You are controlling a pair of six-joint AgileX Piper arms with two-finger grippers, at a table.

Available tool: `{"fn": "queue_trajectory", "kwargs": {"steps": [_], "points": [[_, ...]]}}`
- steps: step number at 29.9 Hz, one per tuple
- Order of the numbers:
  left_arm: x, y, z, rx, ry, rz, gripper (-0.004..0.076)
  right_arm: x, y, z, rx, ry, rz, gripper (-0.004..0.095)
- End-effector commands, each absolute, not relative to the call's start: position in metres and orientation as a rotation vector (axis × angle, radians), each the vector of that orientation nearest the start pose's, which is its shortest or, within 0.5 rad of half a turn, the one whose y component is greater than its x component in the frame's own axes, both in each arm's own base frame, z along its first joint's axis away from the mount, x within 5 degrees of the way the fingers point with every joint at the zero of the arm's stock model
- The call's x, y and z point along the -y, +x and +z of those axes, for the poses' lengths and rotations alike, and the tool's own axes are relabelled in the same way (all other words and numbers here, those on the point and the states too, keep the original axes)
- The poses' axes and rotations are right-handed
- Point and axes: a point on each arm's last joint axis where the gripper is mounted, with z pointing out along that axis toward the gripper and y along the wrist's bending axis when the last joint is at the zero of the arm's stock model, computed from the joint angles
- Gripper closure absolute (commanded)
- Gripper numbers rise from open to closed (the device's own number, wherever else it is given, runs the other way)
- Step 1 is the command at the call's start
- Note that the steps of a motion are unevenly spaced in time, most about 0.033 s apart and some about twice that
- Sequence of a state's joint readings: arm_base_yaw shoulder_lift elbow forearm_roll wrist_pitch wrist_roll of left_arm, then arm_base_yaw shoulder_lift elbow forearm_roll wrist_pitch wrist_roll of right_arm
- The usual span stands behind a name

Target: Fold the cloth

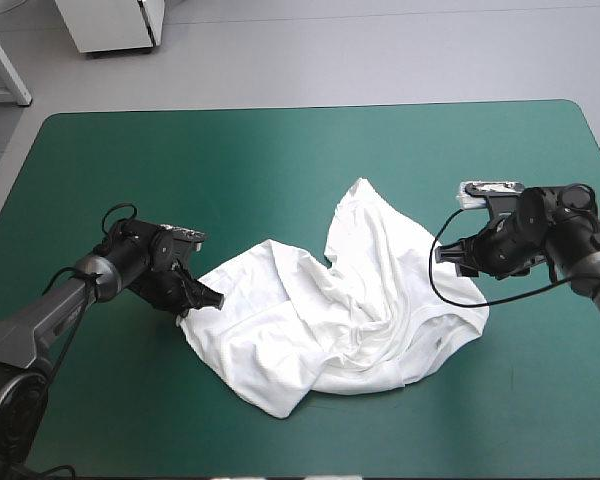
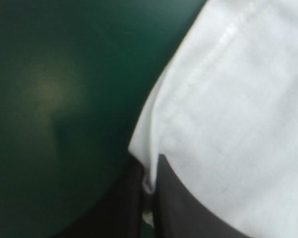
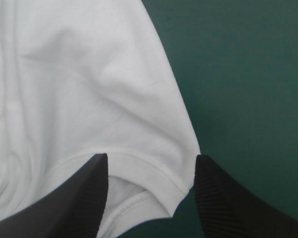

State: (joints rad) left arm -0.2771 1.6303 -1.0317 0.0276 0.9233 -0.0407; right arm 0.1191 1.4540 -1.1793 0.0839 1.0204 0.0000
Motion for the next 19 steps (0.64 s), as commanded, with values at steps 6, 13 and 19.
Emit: {"fn": "queue_trajectory", "kwargs": {"steps": [6, 13, 19], "points": [[0.078, 0.292, 0.211, -2.912, 0.386, 0.03, 0.0733, -0.042, 0.316, 0.266, -2.814, -0.125, 0.1, 0.0373], [0.078, 0.293, 0.211, -2.908, 0.386, 0.029, 0.0733, -0.043, 0.33, 0.241, -2.853, -0.115, 0.088, 0.0374], [0.078, 0.293, 0.211, -2.901, 0.387, 0.03, 0.0733, -0.047, 0.337, 0.214, -2.944, -0.085, 0.13, 0.0415]]}}
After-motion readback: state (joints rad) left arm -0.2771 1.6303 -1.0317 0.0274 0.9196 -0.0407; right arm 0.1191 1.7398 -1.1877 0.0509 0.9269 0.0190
